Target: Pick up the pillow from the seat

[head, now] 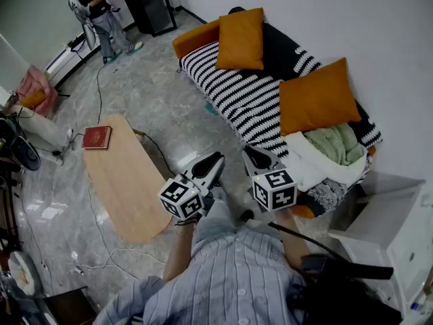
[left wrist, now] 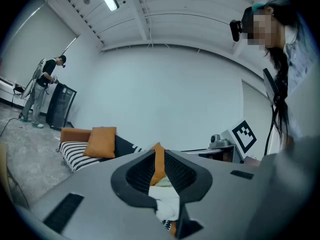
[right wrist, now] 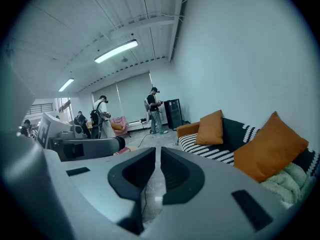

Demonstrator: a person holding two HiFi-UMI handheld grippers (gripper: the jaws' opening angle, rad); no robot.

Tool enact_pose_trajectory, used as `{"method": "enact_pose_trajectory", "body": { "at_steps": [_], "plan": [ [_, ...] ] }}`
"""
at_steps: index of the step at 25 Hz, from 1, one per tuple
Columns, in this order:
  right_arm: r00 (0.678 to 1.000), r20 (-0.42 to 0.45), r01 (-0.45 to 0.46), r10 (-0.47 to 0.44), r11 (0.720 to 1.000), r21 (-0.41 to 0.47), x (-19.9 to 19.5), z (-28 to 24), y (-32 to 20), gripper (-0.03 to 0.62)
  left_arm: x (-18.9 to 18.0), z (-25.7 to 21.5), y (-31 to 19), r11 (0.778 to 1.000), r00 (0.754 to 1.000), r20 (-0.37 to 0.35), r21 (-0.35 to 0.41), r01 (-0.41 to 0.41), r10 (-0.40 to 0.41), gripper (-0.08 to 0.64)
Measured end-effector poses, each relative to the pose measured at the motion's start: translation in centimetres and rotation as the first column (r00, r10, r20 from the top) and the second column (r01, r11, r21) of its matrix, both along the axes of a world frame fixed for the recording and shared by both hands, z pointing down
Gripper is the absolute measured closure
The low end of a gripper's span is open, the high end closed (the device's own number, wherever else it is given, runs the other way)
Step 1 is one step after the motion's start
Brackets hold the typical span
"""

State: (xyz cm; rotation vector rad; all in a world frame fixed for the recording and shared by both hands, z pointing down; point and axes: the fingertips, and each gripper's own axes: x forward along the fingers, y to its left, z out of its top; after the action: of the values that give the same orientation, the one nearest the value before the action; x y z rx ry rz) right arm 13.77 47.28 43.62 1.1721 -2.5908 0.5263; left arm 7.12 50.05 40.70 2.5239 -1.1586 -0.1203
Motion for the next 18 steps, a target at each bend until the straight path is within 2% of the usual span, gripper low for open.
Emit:
{"method": "enact_pose_trajectory", "body": {
  "at_steps": [12,18],
  "plan": [
    [1.0,0.025,0.007,-0.006,1.0,-0.016,-2.4,0.2,-3.1,0.548,-2.8,0.2,-2.9,1.0,1.0,-0.014,-0.011,0.027,-0.027,0.512],
    [1.0,0.01,0.009,-0.009,1.0,-0.022,-3.6,0.5,-6.7,0.548,-4.3,0.3,-6.9,0.999,0.999,-0.031,-0.014,0.03,-0.031,0.511]
  ]
}}
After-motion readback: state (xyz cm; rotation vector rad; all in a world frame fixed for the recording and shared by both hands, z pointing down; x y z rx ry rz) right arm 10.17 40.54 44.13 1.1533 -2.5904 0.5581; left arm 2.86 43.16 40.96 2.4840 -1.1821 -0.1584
